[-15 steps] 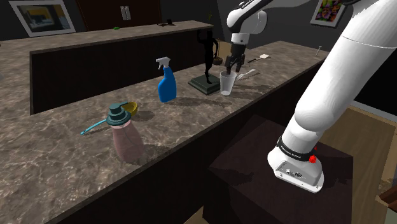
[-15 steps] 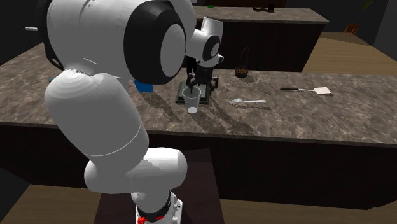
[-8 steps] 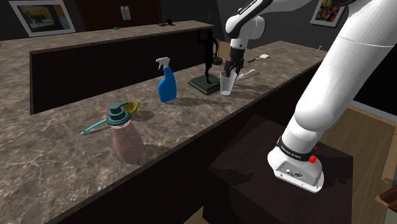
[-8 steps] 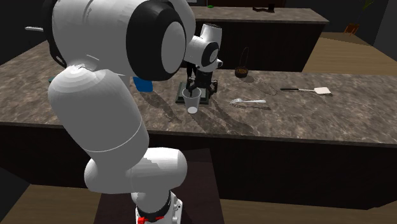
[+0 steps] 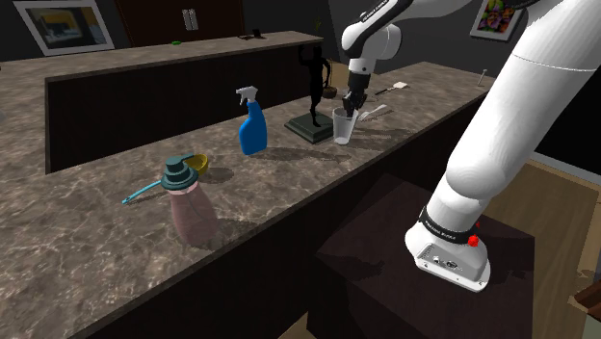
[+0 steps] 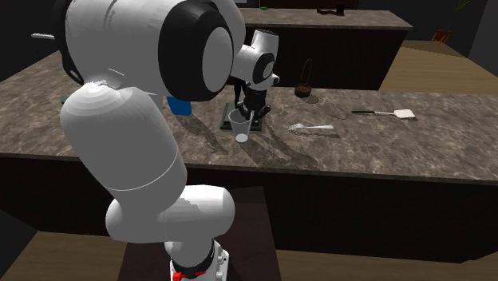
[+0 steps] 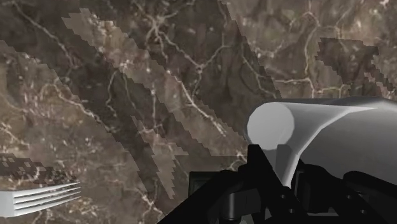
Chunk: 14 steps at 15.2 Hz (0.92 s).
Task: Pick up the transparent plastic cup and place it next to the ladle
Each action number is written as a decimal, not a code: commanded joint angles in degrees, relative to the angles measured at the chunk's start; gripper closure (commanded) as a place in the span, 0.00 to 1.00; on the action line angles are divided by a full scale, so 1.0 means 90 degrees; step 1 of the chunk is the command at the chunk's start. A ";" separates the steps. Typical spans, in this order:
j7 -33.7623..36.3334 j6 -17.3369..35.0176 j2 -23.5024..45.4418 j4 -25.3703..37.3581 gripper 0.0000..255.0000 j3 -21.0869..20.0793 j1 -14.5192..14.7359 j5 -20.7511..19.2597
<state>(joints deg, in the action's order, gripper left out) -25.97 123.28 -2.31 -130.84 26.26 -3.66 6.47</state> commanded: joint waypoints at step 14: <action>0.0220 -0.0669 -0.0375 0.0342 1.00 -0.0034 -0.0005 -0.0222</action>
<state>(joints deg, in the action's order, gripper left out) -24.39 118.03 -5.06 -127.98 26.06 -3.73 4.79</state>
